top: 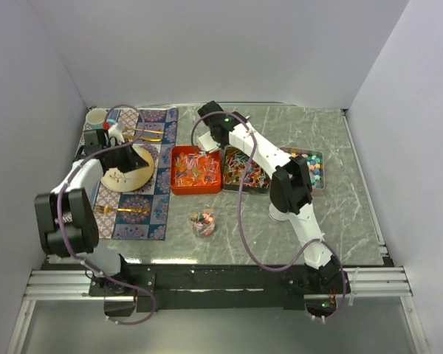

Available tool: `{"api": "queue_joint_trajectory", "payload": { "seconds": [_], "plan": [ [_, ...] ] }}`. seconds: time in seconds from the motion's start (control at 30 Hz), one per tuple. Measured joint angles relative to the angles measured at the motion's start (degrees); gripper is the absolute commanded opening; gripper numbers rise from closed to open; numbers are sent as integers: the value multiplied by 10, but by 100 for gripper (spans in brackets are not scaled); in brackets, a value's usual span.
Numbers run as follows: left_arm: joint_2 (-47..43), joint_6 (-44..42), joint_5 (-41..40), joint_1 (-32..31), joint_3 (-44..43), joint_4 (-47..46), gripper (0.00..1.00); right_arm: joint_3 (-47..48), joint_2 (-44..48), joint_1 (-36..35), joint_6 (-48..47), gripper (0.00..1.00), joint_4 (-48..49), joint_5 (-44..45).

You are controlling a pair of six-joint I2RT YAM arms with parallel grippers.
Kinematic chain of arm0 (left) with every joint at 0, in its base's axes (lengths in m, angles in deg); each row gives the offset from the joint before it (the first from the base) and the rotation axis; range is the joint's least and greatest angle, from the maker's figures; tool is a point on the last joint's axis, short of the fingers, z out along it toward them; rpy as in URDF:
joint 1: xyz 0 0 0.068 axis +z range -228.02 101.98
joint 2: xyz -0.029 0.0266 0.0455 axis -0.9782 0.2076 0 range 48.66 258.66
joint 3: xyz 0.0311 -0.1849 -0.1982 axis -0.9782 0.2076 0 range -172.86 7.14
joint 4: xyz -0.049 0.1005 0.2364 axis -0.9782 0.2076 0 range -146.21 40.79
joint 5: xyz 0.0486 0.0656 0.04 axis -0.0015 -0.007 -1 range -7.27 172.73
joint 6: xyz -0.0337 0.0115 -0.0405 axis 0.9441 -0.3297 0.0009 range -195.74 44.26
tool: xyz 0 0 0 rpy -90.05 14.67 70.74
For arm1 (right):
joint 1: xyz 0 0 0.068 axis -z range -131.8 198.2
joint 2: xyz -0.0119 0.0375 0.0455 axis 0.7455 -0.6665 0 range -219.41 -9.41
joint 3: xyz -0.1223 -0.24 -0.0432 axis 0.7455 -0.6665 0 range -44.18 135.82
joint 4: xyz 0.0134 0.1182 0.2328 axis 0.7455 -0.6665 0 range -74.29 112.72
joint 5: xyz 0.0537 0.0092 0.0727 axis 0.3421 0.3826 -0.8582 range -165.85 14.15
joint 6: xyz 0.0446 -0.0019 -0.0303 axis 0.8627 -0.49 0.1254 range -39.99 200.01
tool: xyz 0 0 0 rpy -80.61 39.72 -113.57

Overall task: Pack the candies
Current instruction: Place the fake candies in the packing bottle, then scoop the fake candies from the storage box.

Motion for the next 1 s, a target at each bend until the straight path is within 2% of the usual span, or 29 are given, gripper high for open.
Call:
{"api": "queue_joint_trajectory", "payload": {
  "seconds": [0.2, 0.5, 0.73, 1.0],
  "plan": [
    [72, 35, 19, -12, 0, -11, 1, 1, -12, 2, -80, 0, 33, -2],
    [119, 48, 23, -78, -20, -19, 1, -106, 24, -9, -169, 0, 139, 15],
    [121, 54, 16, -82, -20, -22, 1, -195, 52, -27, -198, 0, 210, 58],
    [147, 54, 0, -86, -20, -20, 1, -202, 44, -50, -205, 0, 217, 122]
  ]
}}
